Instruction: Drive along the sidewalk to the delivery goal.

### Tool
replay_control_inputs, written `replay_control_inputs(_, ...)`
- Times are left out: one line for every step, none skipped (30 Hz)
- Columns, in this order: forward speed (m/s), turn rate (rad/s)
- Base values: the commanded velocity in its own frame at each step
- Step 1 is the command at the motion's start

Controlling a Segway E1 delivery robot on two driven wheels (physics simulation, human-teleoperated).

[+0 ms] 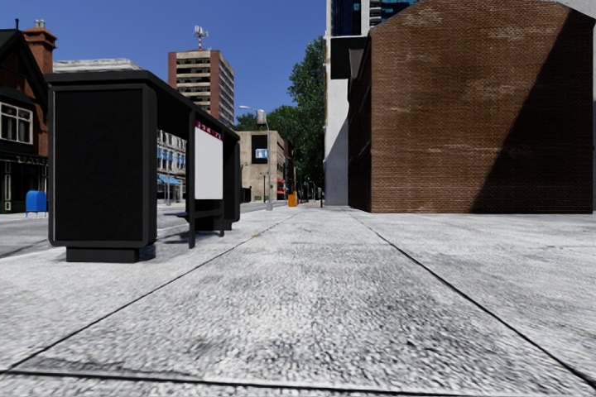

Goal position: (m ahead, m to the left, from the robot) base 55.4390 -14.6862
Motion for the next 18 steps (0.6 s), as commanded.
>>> replay_control_inputs(2.0,0.0)
replay_control_inputs(2.0,0.0)
replay_control_inputs(2.0,0.0)
replay_control_inputs(2.0,0.0)
replay_control_inputs(2.0,0.0)
replay_control_inputs(2.0,0.0)
replay_control_inputs(2.0,0.0)
replay_control_inputs(2.0,0.0)
replay_control_inputs(2.0,0.0)
replay_control_inputs(2.0,0.0)
replay_control_inputs(2.0,0.0)
replay_control_inputs(2.0,0.0)
replay_control_inputs(2.0,0.0)
replay_control_inputs(2.0,0.0)
replay_control_inputs(2.0,0.0)
replay_control_inputs(2.0,0.0)
replay_control_inputs(2.0,0.0)
replay_control_inputs(2.0,0.0)
